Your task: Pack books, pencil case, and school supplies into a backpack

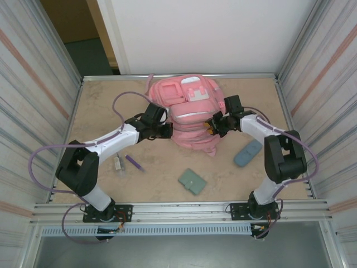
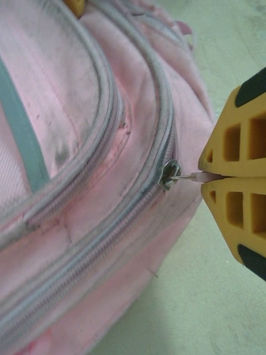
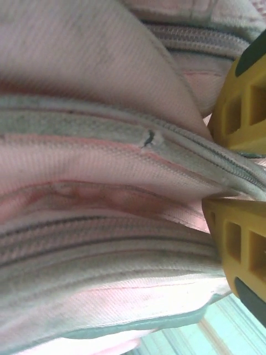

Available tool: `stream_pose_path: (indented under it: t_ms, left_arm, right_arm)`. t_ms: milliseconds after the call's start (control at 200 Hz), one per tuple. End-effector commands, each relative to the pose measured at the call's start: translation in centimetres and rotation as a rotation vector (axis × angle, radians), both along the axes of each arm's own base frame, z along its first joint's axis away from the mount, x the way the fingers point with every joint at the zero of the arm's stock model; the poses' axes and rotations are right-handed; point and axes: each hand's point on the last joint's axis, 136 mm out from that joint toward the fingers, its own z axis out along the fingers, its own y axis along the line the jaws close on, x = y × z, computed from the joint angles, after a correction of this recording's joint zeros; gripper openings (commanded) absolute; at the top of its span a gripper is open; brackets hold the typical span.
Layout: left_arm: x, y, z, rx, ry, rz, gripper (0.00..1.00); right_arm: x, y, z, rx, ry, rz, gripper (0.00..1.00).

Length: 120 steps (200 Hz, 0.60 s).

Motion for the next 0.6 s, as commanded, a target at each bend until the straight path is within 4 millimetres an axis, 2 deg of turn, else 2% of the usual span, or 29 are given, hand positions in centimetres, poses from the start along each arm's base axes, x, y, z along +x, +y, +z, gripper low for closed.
stream_pose_path:
  t_ms: [0, 75, 165, 281, 416, 596]
  left_arm:
    - [-1.7, -2.6, 3.1, -0.088, -0.040, -0.082, 0.00]
    - [-2.5, -4.2, 4.1, -0.136, -0.053, -0.118, 0.00]
    - [-3.2, -5.5, 4.3, -0.154, -0.065, -0.142, 0.00]
    - [-3.0, -6.6, 3.9, -0.180, -0.032, -0.135, 0.00]
    - [-2.3, -8.3, 3.7, -0.214, -0.019, -0.143, 0.00]
    - [-1.7, -10.8, 3.6, -0.240, 0.007, -0.189, 0.00]
  right_arm:
    - [2.4, 1.0, 1.2, 0.022, -0.079, 0.056, 0.30]
    - [3.5, 1.2, 1.0, 0.003, -0.098, 0.072, 0.33]
    - [4.5, 1.8, 0.9, 0.017, -0.117, 0.086, 0.39]
    - [4.5, 2.2, 1.8, 0.034, -0.140, 0.102, 0.47]
    - [2.4, 1.4, 2.6, -0.023, -0.102, 0.083, 0.56]
    - [-1.5, 3.4, 4.3, 0.003, -0.079, 0.140, 0.61]
